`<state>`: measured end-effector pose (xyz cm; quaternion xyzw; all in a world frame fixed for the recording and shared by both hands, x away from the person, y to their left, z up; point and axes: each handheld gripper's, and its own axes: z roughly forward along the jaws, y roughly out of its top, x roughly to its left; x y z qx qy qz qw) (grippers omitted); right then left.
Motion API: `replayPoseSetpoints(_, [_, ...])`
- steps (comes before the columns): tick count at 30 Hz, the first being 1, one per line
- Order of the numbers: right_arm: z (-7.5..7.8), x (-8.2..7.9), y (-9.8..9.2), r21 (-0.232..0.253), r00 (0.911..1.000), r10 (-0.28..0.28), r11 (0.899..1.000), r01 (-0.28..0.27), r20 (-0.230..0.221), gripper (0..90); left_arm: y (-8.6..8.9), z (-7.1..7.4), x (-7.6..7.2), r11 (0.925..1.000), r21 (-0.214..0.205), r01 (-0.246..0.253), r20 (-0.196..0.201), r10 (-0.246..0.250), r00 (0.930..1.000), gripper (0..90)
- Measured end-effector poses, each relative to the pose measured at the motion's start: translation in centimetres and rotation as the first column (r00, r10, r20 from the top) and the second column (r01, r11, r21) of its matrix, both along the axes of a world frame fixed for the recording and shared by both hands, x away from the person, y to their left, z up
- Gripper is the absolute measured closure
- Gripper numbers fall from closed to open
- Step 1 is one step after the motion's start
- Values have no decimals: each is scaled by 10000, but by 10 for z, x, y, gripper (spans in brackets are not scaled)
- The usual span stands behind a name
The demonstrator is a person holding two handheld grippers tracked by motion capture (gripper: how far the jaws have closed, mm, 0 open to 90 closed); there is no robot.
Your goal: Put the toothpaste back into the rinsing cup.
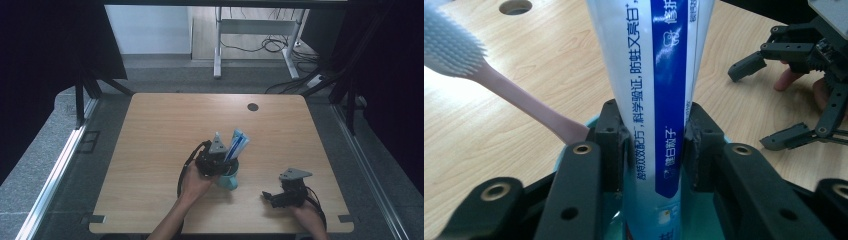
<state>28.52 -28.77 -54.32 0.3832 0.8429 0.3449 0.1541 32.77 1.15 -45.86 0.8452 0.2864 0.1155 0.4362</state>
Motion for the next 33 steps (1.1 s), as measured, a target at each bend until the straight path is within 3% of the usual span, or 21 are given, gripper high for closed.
replayPoseSetpoints(12, [0, 0, 0, -3, 10000, 1, 10000, -1, 4, 0, 7, 3, -2, 9991, -405, -112, -93, 108, 9999, 541])
replayPoseSetpoints(27, [0, 0, 0, 5, 10000, -16, 10000, 16, 12, 0, 9, 9, -10, 9998, -188, 5, -191, -9, 9998, 238])
replayPoseSetpoints(33, [0, 0, 0, -9, 10000, -2, 10000, 2, 13, 0, 11, 12, -14, 9998, -183, -15, -214, 11, 9998, 156])
